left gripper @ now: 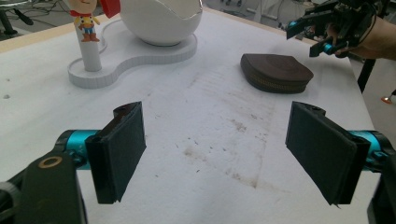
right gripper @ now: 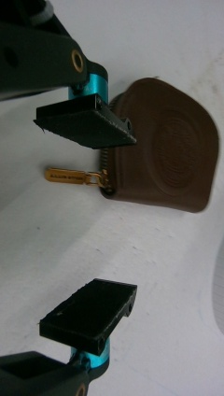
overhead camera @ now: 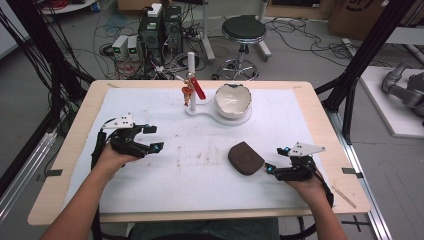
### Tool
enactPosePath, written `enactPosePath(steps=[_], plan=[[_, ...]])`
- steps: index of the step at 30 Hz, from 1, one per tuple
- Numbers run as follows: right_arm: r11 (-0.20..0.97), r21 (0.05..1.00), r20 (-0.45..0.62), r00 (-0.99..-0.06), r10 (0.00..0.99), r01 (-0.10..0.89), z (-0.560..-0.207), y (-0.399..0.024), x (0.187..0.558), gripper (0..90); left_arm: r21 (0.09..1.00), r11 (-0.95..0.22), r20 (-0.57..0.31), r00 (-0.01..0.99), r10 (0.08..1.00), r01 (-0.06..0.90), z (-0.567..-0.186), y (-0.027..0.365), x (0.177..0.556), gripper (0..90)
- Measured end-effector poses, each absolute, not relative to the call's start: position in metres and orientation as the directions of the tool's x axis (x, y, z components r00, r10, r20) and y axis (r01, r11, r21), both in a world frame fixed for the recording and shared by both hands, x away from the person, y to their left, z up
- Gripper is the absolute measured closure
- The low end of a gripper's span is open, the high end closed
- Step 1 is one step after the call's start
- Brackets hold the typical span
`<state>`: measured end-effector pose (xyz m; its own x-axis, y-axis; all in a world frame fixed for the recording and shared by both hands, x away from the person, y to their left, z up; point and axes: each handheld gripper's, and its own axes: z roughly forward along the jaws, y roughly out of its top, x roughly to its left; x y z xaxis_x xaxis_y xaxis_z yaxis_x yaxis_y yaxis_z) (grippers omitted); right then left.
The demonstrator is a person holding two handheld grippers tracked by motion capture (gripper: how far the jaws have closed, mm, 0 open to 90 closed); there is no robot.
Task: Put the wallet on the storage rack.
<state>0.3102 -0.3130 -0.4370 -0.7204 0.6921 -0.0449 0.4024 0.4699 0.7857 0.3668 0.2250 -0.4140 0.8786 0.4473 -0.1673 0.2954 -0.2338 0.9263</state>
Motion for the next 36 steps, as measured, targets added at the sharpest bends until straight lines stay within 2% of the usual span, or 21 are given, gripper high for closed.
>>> enactPosePath(steps=[3,6,14,22,26,29,36], plan=[[0.504,0.760,-0.056,-0.732,0.679,0.410,-0.441,-0.311,0.310,25.7,0.925,-0.238,-0.166,0.880,0.446,0.295,-0.414,0.224,0.367,20.0],[0.525,0.749,-0.057,-0.750,0.659,0.405,-0.443,-0.308,0.310,30.9,0.925,-0.240,-0.166,0.880,0.444,0.296,-0.415,0.223,0.367,20.0],[0.617,0.683,-0.104,-0.784,0.612,0.390,-0.449,-0.302,0.311,55.4,0.920,-0.254,-0.163,0.882,0.443,0.298,-0.415,0.222,0.367,20.0],[0.628,0.671,-0.083,-0.801,0.593,0.395,-0.448,-0.300,0.309,77.7,0.917,-0.257,-0.170,0.882,0.440,0.305,-0.416,0.222,0.367,20.0],[0.623,0.670,-0.067,-0.803,0.592,0.404,-0.448,-0.300,0.310,82.1,0.918,-0.255,-0.170,0.881,0.441,0.304,-0.416,0.221,0.366,20.0],[0.617,0.671,-0.062,-0.799,0.598,0.410,-0.448,-0.301,0.310,88.7,0.919,-0.258,-0.164,0.883,0.439,0.299,-0.415,0.221,0.366,20.0],[0.583,0.685,-0.007,-0.797,0.604,0.437,-0.448,-0.305,0.314,89.7,0.917,-0.263,-0.162,0.884,0.438,0.299,-0.416,0.220,0.366,20.0]])
